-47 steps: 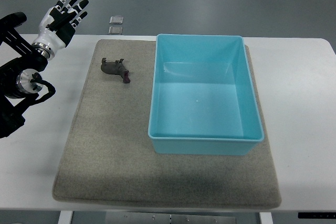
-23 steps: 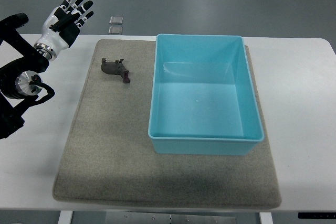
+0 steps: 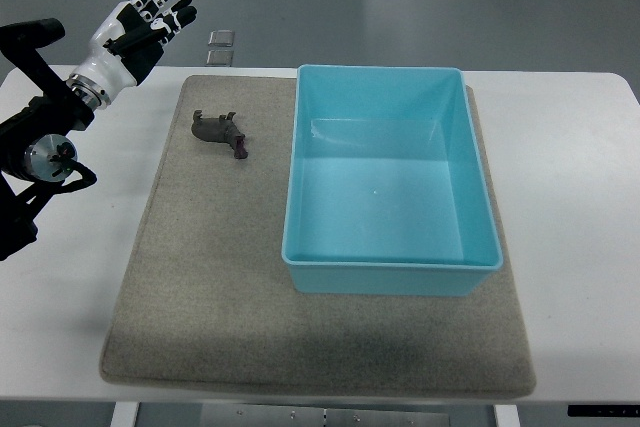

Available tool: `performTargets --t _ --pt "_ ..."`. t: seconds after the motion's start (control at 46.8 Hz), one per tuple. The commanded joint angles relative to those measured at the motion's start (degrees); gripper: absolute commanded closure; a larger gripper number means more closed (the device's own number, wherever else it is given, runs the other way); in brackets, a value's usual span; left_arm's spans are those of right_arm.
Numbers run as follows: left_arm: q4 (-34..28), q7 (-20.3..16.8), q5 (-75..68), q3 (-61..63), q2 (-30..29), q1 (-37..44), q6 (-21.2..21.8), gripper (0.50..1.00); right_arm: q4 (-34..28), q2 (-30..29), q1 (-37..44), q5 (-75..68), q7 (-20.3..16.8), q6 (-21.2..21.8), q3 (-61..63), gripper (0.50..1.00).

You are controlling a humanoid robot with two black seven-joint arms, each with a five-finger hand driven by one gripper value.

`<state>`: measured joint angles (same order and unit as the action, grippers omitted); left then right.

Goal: Place brown hippo in blue box with left hand
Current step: 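Reach the left hand forward and down toward the brown hippo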

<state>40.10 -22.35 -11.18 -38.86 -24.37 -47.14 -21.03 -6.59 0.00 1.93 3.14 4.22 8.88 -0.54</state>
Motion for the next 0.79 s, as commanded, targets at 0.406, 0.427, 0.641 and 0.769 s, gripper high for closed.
performTargets --t 0.406,0.427,0.641,0.769 --pt "0.16 -0.06 -33.71 0.10 -4.81 -2.52 -2.17 0.506 0.00 0.00 0.01 -0.06 0.00 0.00 -0.08 0.564" --pt "0.24 -0.06 -35.03 0.10 -5.07 -2.70 -2.08 0.506 0.00 0.00 0.01 -0.06 0.00 0.00 0.01 0.564" --pt "0.77 0.46 -54.36 0.10 -6.65 -3.84 -0.06 0.501 0.00 0.00 0.01 -0.06 0.00 0.00 0.01 0.564" --pt "1.56 0.46 -62.64 0.10 -6.57 -3.93 0.82 0.504 0.00 0.00 0.01 0.03 0.00 0.00 0.01 0.564"
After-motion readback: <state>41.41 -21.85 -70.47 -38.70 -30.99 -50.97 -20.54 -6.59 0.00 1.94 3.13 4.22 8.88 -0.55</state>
